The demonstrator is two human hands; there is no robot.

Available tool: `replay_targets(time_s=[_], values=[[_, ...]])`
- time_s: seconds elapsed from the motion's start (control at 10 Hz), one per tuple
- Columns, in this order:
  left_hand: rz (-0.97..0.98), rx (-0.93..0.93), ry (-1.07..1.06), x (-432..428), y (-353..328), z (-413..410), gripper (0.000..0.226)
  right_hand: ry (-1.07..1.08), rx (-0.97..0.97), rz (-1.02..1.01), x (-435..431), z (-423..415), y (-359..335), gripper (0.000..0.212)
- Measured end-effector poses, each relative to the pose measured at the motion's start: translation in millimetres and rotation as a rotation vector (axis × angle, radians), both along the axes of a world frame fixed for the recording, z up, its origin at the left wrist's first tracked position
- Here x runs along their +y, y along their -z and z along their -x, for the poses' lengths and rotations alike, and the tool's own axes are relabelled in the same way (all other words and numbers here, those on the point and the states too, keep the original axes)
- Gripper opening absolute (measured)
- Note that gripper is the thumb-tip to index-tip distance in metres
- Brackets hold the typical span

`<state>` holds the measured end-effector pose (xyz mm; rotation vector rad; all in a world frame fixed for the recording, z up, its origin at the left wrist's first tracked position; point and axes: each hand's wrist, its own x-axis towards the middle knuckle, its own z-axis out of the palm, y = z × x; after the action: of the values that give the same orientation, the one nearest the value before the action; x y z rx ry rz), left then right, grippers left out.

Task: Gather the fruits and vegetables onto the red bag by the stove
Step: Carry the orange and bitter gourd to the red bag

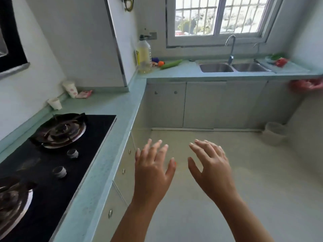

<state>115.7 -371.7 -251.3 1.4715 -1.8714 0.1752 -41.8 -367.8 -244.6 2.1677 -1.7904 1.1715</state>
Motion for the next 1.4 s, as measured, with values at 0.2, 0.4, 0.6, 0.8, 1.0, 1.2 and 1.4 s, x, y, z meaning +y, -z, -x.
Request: replay_targets(time_s=[0.2,0.4,0.6,0.8,1.0,1.2,1.4], values=[[-0.027,-0.019,0.115,-42.2,4.7,71.1,0.040,0.109,-0.016,0.025,-27.3,71.2,3.2,0.039],[-0.012,-0.041,0.191,-88.3,14.0,116.8,0.039,0.172,-0.020,-0.004,-61.5,119.9,15.8,0.039],[0.000,-0.035,0.265,-163.6,26.1,156.4,0.038,0.208,0.010,-0.032,-129.3,150.5,26.7,0.039],[-0.032,0.006,0.270,-279.0,27.4,185.6,0.039,0.238,0.049,-0.071,-238.2,182.8,23.1,0.040],[-0.031,0.066,0.231,-379.1,24.4,197.5,0.040,0.206,0.085,-0.041,-345.0,198.2,9.5,0.039],[-0.051,0.067,0.216,-443.4,33.4,206.1,0.040,0.156,0.074,-0.035,-415.7,203.8,16.7,0.038],[-0.097,0.057,0.125,-504.0,52.8,211.5,0.040,0.077,0.074,-0.071,-495.2,214.7,34.0,0.038]])
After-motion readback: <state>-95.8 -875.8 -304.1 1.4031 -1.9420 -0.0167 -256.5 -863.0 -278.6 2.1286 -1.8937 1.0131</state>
